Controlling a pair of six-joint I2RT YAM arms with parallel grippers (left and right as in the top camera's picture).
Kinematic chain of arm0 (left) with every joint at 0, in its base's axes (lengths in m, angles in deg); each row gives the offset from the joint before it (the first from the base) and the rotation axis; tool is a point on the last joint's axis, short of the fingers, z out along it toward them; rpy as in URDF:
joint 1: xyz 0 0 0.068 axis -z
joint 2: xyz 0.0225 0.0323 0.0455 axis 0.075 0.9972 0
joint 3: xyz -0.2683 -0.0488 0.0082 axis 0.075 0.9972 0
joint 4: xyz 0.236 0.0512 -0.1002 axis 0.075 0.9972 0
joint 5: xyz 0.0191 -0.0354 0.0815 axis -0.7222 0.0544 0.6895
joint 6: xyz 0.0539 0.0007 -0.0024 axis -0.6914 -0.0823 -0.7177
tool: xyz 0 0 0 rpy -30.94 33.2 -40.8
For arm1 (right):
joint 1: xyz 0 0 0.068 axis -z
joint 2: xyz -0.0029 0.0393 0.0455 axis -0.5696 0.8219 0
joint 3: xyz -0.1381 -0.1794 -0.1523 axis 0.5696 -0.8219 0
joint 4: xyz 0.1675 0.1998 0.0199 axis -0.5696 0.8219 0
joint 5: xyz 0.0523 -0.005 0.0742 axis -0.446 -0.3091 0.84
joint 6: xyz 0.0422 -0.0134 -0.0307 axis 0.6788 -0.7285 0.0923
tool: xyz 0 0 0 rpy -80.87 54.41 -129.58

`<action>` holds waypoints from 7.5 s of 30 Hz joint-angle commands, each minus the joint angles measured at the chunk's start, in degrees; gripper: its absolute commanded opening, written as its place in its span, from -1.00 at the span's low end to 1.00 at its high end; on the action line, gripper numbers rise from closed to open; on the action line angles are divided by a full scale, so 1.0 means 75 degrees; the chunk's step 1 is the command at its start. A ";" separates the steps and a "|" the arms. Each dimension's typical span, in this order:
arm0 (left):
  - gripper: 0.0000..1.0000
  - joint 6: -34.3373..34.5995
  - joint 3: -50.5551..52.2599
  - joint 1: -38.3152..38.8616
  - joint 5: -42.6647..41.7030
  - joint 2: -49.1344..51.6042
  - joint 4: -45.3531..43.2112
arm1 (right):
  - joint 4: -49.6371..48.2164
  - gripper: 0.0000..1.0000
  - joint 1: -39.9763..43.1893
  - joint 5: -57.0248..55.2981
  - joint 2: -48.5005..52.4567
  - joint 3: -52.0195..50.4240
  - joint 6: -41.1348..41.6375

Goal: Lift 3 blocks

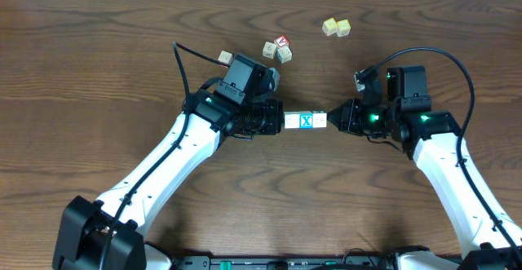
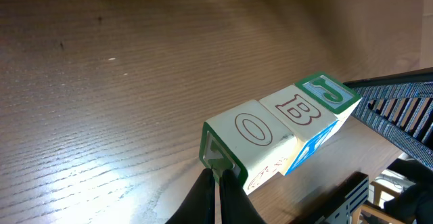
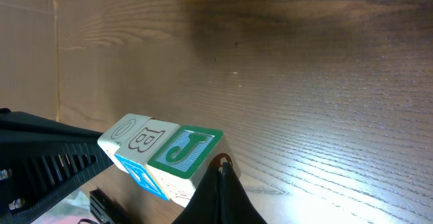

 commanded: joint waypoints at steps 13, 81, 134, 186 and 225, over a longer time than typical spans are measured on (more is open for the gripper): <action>-0.86 0.0079 -0.0073 0.0175 -0.0595 0.0026 -0.0187 | 0.0000 -0.98 -0.0367 0.1349 -0.0131 0.0093 0.0093; -0.86 0.0131 -0.0073 0.0175 -0.0595 0.0029 -0.0221 | -0.0058 -0.98 -0.0466 0.1346 -0.0131 0.0093 0.0096; -0.86 0.0137 -0.0073 0.0178 -0.0595 0.0029 -0.0248 | -0.0058 -0.98 -0.0469 0.1346 -0.0131 0.0093 0.0152; -0.86 0.0216 -0.0070 0.0189 -0.0595 0.1000 -0.0530 | -0.0399 -0.98 -0.1081 0.0647 0.1116 0.0055 0.0411; -0.86 0.0297 -0.0064 0.0192 -0.0329 0.2833 -0.0898 | -0.1029 -0.98 -0.1180 -0.0892 0.3168 -0.0122 0.0414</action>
